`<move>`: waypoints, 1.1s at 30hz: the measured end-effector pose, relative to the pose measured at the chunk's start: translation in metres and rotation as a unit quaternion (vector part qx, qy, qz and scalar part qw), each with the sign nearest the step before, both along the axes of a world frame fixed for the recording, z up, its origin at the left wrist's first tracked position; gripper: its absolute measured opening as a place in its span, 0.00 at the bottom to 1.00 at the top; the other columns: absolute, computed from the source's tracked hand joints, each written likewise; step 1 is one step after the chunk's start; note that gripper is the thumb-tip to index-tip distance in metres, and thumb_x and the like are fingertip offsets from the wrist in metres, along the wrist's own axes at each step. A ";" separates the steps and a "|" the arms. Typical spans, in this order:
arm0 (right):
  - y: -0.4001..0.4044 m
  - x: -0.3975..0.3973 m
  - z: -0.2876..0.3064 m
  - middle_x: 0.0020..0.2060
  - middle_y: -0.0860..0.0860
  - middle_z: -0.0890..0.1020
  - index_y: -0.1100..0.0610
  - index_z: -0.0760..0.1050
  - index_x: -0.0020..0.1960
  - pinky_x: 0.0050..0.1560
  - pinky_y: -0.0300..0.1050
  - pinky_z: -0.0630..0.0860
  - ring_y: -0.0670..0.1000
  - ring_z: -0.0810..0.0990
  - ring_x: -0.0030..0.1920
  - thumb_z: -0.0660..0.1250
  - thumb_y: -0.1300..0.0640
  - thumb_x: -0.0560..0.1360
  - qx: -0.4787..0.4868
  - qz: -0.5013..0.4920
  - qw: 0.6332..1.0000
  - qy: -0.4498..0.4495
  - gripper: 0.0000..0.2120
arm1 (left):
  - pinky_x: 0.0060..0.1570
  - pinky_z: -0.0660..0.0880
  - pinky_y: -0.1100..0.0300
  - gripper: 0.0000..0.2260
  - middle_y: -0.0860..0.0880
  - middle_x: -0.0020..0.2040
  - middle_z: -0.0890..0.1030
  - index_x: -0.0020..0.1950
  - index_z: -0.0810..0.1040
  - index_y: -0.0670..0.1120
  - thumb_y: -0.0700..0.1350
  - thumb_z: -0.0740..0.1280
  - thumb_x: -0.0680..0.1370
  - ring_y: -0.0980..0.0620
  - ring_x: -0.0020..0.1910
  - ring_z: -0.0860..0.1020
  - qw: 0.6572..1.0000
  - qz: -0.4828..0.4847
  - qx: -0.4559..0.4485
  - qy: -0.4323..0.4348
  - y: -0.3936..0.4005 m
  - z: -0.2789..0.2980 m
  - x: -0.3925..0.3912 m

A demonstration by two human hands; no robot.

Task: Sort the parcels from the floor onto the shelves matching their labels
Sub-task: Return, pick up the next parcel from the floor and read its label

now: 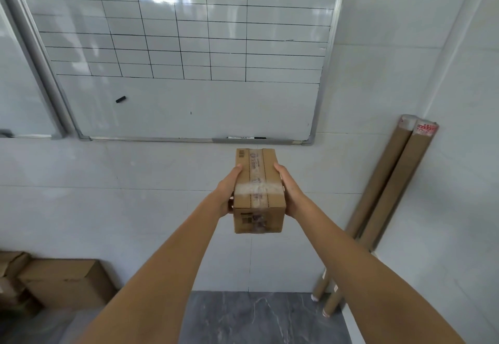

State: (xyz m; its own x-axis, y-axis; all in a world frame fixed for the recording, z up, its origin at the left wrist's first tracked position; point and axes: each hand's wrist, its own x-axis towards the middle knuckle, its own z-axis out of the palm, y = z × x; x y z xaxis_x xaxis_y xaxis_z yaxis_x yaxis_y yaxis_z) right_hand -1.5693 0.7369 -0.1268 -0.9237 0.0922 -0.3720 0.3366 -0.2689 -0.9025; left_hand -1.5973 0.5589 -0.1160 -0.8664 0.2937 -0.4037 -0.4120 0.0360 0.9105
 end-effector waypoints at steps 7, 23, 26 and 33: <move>0.003 0.007 0.003 0.67 0.61 0.80 0.54 0.76 0.69 0.67 0.62 0.77 0.62 0.80 0.67 0.69 0.26 0.62 0.006 -0.005 1.000 -0.013 0.45 | 0.49 0.82 0.47 0.22 0.42 0.54 0.84 0.60 0.79 0.45 0.60 0.67 0.75 0.42 0.50 0.84 0.997 0.056 0.043 0.012 0.009 0.020 0.016; 0.002 0.010 0.004 0.54 0.57 0.81 0.54 0.76 0.66 0.46 0.52 0.82 0.56 0.82 0.50 0.61 0.27 0.76 0.019 -0.032 0.999 0.015 0.34 | 0.50 0.81 0.48 0.19 0.43 0.53 0.84 0.60 0.79 0.43 0.56 0.60 0.81 0.43 0.49 0.83 0.989 0.074 -0.061 0.115 0.010 0.021 0.015; 0.004 0.009 0.002 0.60 0.59 0.81 0.52 0.77 0.59 0.65 0.62 0.79 0.61 0.82 0.61 0.60 0.26 0.75 0.018 -0.044 0.999 0.009 0.32 | 0.55 0.80 0.45 0.18 0.43 0.54 0.84 0.60 0.80 0.43 0.54 0.60 0.82 0.42 0.52 0.82 0.980 0.085 -0.098 0.154 0.011 0.019 0.014; 0.008 0.002 0.005 0.65 0.58 0.80 0.55 0.77 0.67 0.62 0.55 0.77 0.59 0.80 0.61 0.62 0.47 0.83 -0.006 -0.133 0.991 0.002 0.17 | 0.38 0.72 0.60 0.18 0.47 0.55 0.76 0.71 0.66 0.46 0.50 0.61 0.82 0.50 0.46 0.76 0.961 0.144 -0.124 0.200 0.011 0.014 0.017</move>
State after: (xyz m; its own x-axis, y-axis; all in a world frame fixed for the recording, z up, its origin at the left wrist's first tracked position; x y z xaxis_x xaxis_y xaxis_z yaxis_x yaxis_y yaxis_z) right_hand -1.5669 0.7445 -0.1221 -0.8683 0.3285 -0.3716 0.2494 -0.3583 -0.8997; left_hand -1.5799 0.5704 -0.1021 -0.9979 -0.0448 -0.0474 -0.0558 0.2095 0.9762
